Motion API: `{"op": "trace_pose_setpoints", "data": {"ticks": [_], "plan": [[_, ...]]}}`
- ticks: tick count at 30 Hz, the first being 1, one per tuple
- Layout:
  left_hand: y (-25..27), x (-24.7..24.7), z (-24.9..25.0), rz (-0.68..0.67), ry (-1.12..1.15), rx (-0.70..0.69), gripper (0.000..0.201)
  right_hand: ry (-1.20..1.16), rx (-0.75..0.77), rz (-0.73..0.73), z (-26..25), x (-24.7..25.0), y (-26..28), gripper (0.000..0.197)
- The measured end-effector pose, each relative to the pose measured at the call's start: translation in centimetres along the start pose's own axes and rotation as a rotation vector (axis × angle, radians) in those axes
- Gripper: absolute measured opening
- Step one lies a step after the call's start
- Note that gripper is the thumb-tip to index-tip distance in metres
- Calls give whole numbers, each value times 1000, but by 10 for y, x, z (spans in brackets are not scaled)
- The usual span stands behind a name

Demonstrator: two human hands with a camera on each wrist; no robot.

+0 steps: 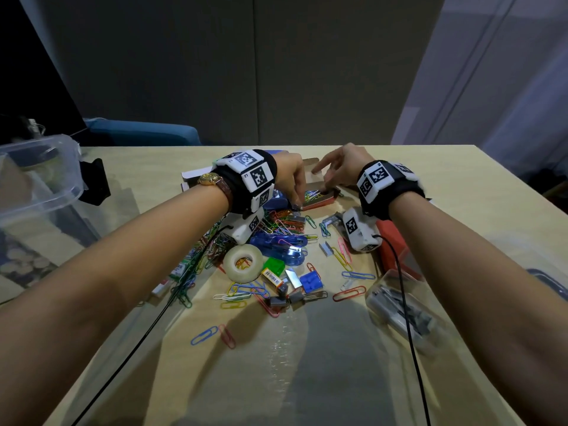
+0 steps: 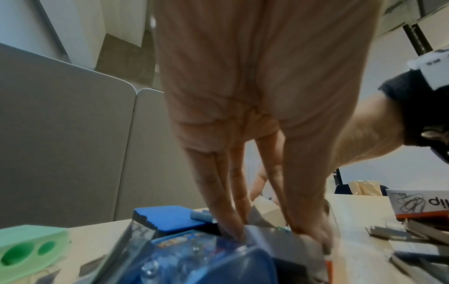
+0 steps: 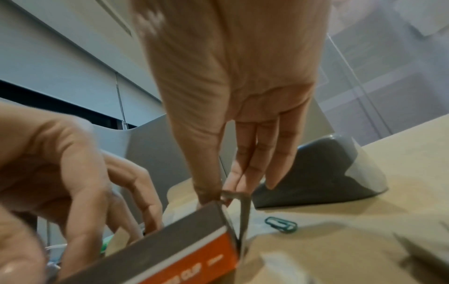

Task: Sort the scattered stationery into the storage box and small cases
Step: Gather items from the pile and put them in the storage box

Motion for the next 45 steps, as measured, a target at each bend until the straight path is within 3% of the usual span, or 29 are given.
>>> {"op": "trace_pose_setpoints", "data": {"ticks": [7, 12, 18, 28, 34, 41, 45], "plan": [[-7, 11, 1, 87, -70, 7, 21, 102, -31, 53, 12, 3, 3, 33], [-7, 8, 0, 46, -92, 14, 29, 342, 9, 142, 1, 2, 3, 12], [-3, 5, 3, -3, -122, 12, 33, 475, 83, 159, -14, -2, 1, 9], [4, -2, 10, -57, -182, -31, 42, 469, 193, 172, -25, 0, 11, 4], [19, 2, 10, -125, -213, -114, 28, 431, 192, 176, -29, 8, 18, 2], [54, 40, -6, 95, -118, -78, 27, 365, 240, 198, -53, 12, 32, 5], [78, 49, -41, 108, -164, 53, 22, 280, 281, 73, -80, -10, 43, 4]]}}
Point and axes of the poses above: each hand's wrist, its own y-axis away from the middle knuckle, its own x-axis out of the back of the hand, z = x × y, the point moved 10 cm from there along -y, towards the middle knuckle, and after that the axes turned 10 degrees about z, right-handed, at the moved point
